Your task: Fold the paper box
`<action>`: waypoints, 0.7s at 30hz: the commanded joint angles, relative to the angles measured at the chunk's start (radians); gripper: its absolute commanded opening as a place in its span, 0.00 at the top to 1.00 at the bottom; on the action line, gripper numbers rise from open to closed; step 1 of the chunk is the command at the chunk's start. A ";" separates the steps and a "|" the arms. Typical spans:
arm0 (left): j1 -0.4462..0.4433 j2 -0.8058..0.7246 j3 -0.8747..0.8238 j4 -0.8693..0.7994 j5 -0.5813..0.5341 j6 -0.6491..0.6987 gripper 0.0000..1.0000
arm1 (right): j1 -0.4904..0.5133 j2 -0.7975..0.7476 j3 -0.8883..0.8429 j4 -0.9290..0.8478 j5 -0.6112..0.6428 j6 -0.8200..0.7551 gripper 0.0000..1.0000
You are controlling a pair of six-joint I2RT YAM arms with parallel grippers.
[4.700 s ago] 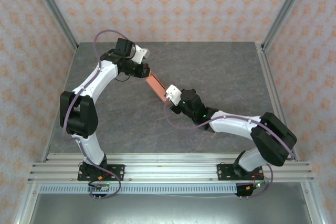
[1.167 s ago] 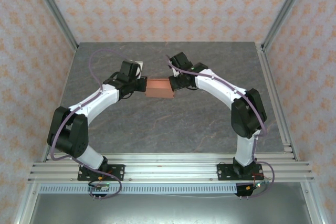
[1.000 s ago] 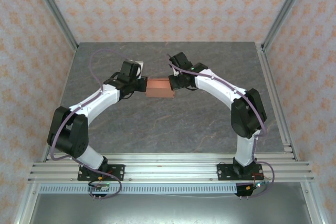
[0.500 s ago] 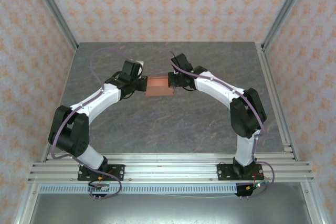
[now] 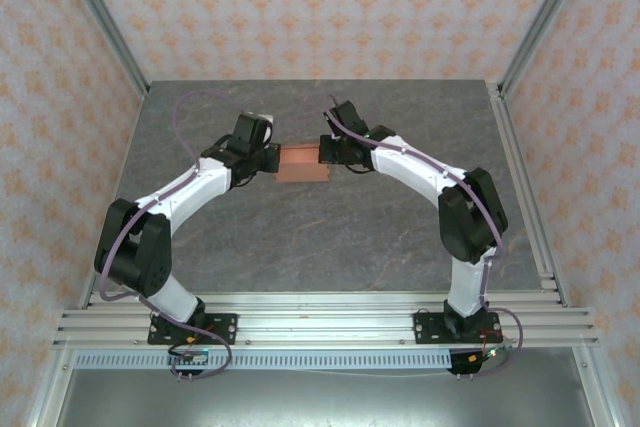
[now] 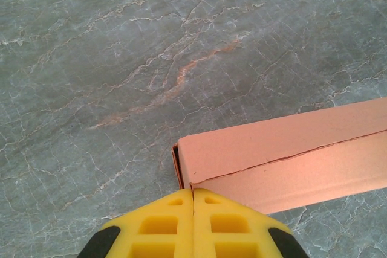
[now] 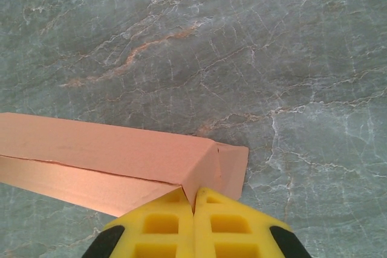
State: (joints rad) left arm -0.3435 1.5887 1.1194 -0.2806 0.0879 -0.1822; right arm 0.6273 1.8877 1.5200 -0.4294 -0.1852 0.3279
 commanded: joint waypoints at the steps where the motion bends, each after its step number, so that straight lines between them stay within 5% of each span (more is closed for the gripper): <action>1: -0.025 0.024 0.017 -0.030 0.032 0.020 1.00 | 0.009 -0.032 0.028 0.090 -0.101 0.058 1.00; 21: -0.025 0.038 0.026 -0.039 0.029 0.026 1.00 | 0.008 -0.059 0.021 0.124 -0.168 0.108 1.00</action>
State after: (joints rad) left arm -0.3435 1.5951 1.1255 -0.2878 0.0654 -0.1749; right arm 0.6182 1.8877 1.5200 -0.4236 -0.2520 0.4030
